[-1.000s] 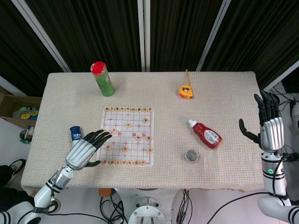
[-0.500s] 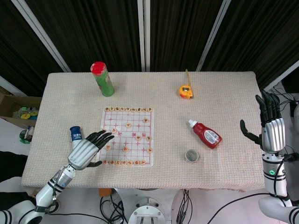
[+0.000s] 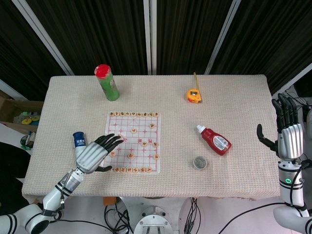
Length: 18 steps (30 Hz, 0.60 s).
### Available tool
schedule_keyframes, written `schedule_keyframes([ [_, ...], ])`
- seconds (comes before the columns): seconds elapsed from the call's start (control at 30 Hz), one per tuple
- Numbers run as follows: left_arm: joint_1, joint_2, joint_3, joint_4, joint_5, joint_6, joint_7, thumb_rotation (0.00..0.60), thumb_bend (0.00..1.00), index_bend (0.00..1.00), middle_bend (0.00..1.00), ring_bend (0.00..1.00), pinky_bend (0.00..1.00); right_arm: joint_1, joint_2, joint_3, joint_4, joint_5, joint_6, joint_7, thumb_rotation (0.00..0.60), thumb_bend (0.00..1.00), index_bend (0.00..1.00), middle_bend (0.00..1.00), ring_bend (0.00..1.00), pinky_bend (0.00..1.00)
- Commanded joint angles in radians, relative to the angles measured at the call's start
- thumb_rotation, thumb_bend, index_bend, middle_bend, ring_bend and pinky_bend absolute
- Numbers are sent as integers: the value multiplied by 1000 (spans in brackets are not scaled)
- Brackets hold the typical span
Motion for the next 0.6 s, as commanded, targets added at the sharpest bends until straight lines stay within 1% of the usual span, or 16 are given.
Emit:
schedule_keyframes([
  [0.03, -15, -24, -18, 8, -51, -44, 59, 506, 141, 169, 107, 79, 209, -1, -3, -1, 7, 2, 0, 7, 600, 429, 0, 0, 0, 0],
  [0.1, -23, -37, -30, 17, -79, -63, 71, 500, 149, 188, 107, 79, 209, -2, -4, -1, 12, 2, 0, 11, 600, 428, 0, 0, 0, 0],
  [0.2, -38, -54, -46, 33, -119, -93, 69, 462, 158, 212, 108, 79, 209, -2, -6, -2, 15, 1, 0, 13, 600, 428, 0, 0, 0, 0],
  [0.27, -53, -66, -59, 50, -140, -116, 59, 451, 176, 223, 112, 79, 210, -1, -7, -2, 16, 1, 0, 12, 600, 428, 0, 0, 0, 0],
  [0.43, -89, -98, -94, 100, -188, -157, 49, 450, 225, 245, 123, 79, 213, -2, -9, -4, 17, 1, -1, 10, 600, 428, 0, 0, 0, 0],
  [0.6, -123, -135, -121, 156, -230, -193, 42, 468, 239, 260, 130, 79, 213, -1, -9, -3, 20, 6, -7, 10, 600, 427, 0, 0, 0, 0],
])
